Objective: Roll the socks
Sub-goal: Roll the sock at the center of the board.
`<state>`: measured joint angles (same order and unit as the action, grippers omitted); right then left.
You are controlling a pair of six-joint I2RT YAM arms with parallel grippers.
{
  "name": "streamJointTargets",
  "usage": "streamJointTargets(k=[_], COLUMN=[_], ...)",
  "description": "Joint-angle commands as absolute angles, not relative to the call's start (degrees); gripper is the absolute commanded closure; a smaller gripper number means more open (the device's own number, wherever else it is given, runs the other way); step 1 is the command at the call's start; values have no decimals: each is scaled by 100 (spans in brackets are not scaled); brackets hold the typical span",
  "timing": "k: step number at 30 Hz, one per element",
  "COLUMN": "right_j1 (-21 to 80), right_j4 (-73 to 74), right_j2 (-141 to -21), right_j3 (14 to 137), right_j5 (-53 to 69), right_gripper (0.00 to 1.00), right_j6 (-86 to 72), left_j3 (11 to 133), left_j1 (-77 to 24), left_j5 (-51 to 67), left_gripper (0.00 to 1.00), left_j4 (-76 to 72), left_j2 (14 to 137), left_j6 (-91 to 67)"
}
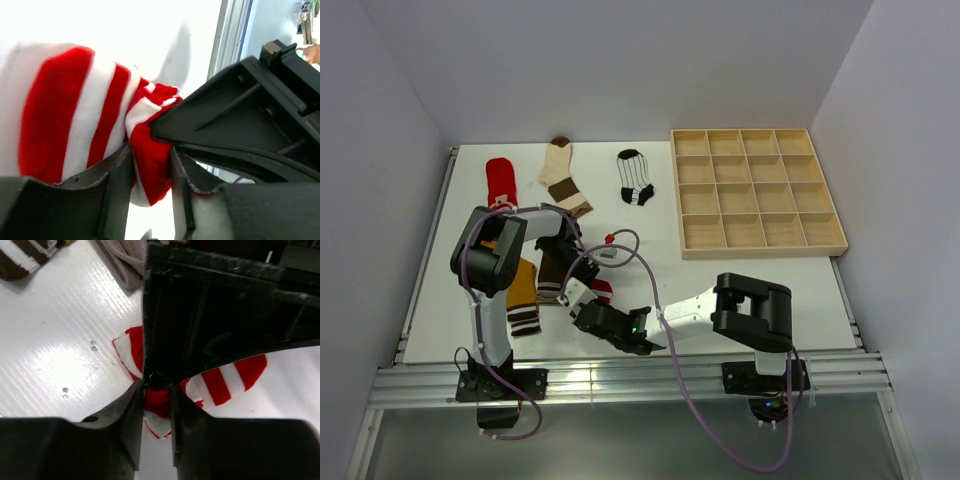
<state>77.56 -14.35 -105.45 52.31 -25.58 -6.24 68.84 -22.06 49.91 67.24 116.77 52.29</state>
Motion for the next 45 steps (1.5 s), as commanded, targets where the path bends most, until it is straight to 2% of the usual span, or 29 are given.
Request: streamJointTargets(k=[1, 13, 23, 29, 35, 39, 45], right_j1=[7778, 7778, 7726, 7314, 6768, 6285, 5784], right_j4=[-782, -747, -817, -940, -992, -1020, -282], right_j2=[-10854, -10828, -10749, -10249, -9941, -9958, -10475], right_j3=[5186, 5133, 5036, 4720, 4492, 4430, 5088], right_j5=[-2654, -2558, -2180, -1223, -100, 728, 1676], right_gripper=[81, 88, 90, 92, 94, 95, 95], right_j6=[-765, -782, -914, -1142, -1362, -1512, -1450], left_j3=[7040, 7189, 7260, 7111, 6610, 6135, 6152], left_j1=[-2136, -1697, -1126, -485, -89, -18, -44], left_j5=[4983, 5115, 5106, 4773, 3965, 3656, 3867], left_gripper=[59, 50, 51, 53, 56, 52, 46], left_j4=[6566, 6012, 5028, 3922, 3052, 2470, 2952], left_j2=[11663, 11216, 10723, 10099, 9169, 8448, 8121], left_j6=[5318, 4676, 3473, 2199, 1776, 1740, 2512])
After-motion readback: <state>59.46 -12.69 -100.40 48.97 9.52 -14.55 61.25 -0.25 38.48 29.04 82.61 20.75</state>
